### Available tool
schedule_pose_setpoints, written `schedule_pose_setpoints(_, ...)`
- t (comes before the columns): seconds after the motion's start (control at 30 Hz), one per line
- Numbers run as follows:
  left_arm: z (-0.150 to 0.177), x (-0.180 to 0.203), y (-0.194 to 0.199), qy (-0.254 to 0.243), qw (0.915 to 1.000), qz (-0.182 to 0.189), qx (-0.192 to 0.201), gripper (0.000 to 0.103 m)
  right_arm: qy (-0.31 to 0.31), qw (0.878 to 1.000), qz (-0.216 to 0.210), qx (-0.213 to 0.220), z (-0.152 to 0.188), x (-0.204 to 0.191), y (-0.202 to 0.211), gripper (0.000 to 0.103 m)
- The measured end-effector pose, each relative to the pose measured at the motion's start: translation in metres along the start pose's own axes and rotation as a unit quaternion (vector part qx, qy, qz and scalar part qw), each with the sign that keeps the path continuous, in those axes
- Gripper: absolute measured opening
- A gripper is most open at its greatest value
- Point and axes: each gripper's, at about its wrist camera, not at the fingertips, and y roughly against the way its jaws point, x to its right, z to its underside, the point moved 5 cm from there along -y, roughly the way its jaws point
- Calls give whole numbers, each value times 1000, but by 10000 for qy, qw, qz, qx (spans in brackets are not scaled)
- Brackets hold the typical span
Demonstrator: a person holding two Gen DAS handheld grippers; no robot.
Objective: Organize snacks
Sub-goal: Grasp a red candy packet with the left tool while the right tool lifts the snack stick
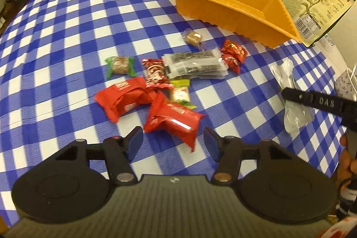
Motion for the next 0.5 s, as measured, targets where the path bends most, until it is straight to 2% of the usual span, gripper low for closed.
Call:
schedule_pose_setpoints(0.2, -15, 8, -12, 53, 9999, 43, 91, 57, -123, 9999, 60, 27, 4, 12, 10, 23)
schedule_pose_setpoints(0.27, -18, 12, -16, -116, 9998, -51, 125, 60, -156, 9998, 92, 26, 5, 16, 12, 23)
schedule_pose_setpoints(0.37, -22, 20, -19, -357, 9992, -146, 144, 60, -217, 9997, 118, 21, 6, 22, 15, 23)
schedule_pose_setpoints(0.5, -26, 23, -23, -59, 10000, 18, 58, 63, -258, 9996, 128, 33, 8, 26, 18, 23)
